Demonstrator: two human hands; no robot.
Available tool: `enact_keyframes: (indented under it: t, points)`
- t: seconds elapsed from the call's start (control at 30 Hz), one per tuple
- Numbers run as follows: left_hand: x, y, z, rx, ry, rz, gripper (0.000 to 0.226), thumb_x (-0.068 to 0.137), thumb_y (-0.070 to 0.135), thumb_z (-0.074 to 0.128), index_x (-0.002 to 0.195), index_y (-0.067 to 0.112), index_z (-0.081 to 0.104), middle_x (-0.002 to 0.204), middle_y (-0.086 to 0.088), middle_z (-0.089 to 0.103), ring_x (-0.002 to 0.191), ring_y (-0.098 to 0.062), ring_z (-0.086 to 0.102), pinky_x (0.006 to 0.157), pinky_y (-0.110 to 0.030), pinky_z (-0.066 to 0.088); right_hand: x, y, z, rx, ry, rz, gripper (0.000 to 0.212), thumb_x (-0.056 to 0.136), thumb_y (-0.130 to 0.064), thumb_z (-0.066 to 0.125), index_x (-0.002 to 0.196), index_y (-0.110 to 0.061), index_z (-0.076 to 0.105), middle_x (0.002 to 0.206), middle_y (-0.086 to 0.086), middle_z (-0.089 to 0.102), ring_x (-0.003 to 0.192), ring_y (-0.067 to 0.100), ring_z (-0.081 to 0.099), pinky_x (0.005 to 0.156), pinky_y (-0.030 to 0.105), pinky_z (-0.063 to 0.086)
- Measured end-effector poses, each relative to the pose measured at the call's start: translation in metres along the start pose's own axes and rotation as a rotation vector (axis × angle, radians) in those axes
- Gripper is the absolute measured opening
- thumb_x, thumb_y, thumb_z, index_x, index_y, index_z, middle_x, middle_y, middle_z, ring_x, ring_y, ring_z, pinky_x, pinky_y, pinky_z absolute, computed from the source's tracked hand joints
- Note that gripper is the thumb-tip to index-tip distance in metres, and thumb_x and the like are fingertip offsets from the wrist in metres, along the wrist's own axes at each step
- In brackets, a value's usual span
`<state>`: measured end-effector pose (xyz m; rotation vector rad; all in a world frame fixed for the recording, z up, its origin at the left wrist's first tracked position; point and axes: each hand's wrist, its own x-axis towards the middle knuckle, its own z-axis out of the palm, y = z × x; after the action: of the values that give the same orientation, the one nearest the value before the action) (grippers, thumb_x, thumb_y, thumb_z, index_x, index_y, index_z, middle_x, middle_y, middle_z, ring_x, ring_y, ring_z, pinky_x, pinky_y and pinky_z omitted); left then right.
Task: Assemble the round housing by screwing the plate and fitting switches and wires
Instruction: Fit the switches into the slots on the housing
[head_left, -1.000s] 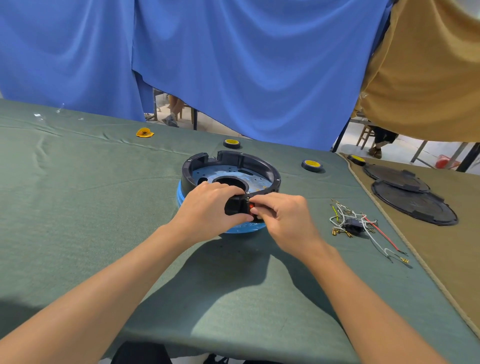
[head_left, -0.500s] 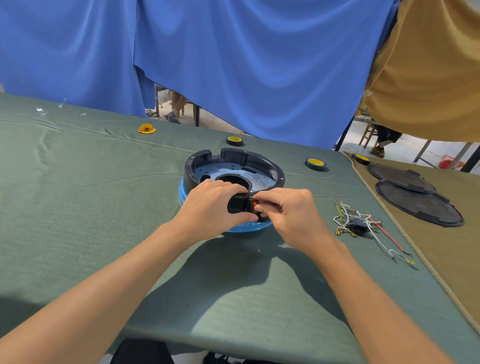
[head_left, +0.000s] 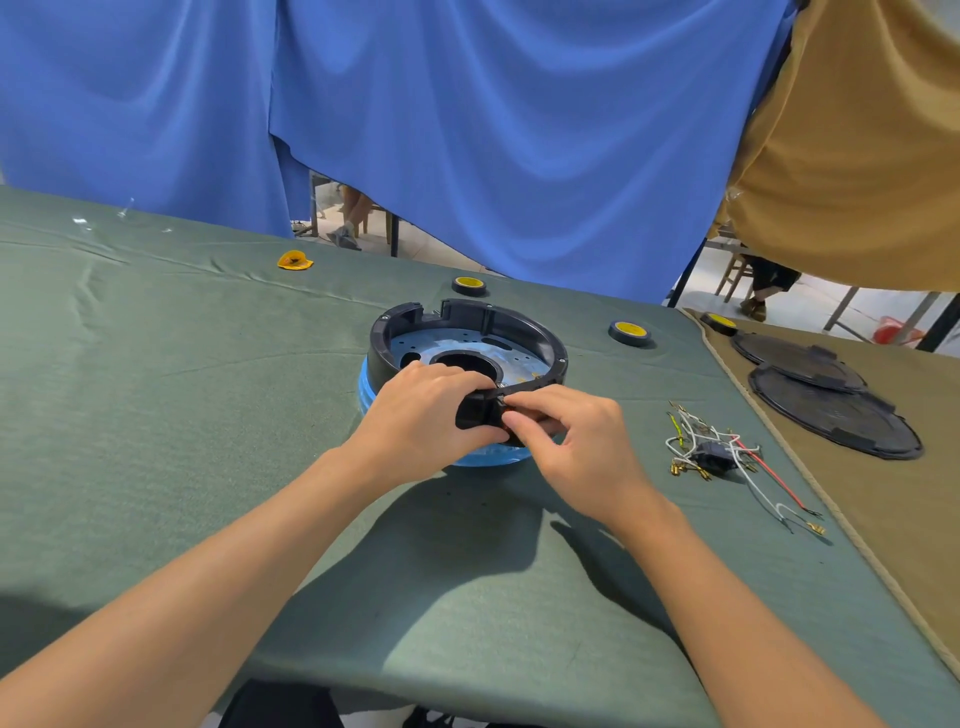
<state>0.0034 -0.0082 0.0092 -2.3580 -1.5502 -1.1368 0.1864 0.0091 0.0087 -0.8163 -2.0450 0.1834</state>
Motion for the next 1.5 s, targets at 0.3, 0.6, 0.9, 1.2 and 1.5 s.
enact_keyframes:
  t: [0.3, 0.6, 0.9, 1.2, 1.5]
  points:
    - [0.006, 0.0, 0.002, 0.035, -0.04, -0.005, 0.036, 0.083, 0.041, 0.073, 0.107, 0.013, 0.07, 0.093, 0.001, 0.072, 0.086, -0.021, 0.063, 0.079, -0.036, 0.044, -0.011, -0.016, 0.013, -0.245, 0.137, -0.141, 0.008, 0.083, 0.0, 0.069, 0.09, -0.001, 0.073, 0.082, 0.008, 0.072, 0.074, 0.025, 0.065, 0.077, 0.032, 0.049]
    - [0.005, -0.001, -0.002, 0.021, -0.043, -0.011, 0.038, 0.084, 0.042, 0.071, 0.111, 0.016, 0.07, 0.095, 0.002, 0.073, 0.086, -0.019, 0.063, 0.078, -0.034, 0.046, 0.0, -0.025, 0.017, -0.191, 0.093, 0.152, 0.005, 0.084, -0.014, 0.069, 0.082, -0.011, 0.066, 0.074, 0.002, 0.068, 0.069, 0.023, 0.062, 0.067, 0.043, 0.052]
    - [0.003, 0.003, -0.001, 0.022, -0.01, -0.005, 0.033, 0.084, 0.036, 0.071, 0.106, 0.012, 0.071, 0.091, -0.001, 0.074, 0.085, -0.023, 0.064, 0.081, -0.04, 0.046, -0.007, -0.026, 0.024, -0.235, 0.205, 0.062, 0.012, 0.082, -0.008, 0.071, 0.072, -0.007, 0.064, 0.064, 0.004, 0.065, 0.059, 0.022, 0.059, 0.054, 0.036, 0.05]
    - [0.001, 0.003, -0.002, 0.02, -0.018, 0.002, 0.038, 0.083, 0.037, 0.072, 0.112, 0.012, 0.07, 0.096, -0.001, 0.073, 0.089, -0.022, 0.063, 0.083, -0.034, 0.041, -0.017, -0.024, 0.027, -0.215, 0.267, -0.003, 0.008, 0.08, -0.004, 0.074, 0.076, -0.005, 0.067, 0.068, 0.003, 0.066, 0.062, 0.018, 0.059, 0.06, 0.026, 0.045]
    - [0.003, 0.004, -0.006, 0.039, -0.062, -0.009, 0.031, 0.087, 0.035, 0.069, 0.11, 0.014, 0.071, 0.097, -0.001, 0.073, 0.092, -0.022, 0.064, 0.085, -0.04, 0.044, 0.0, -0.027, 0.024, -0.246, 0.154, 0.056, 0.008, 0.082, -0.005, 0.07, 0.074, -0.002, 0.071, 0.067, 0.009, 0.067, 0.062, 0.027, 0.06, 0.059, 0.035, 0.047]
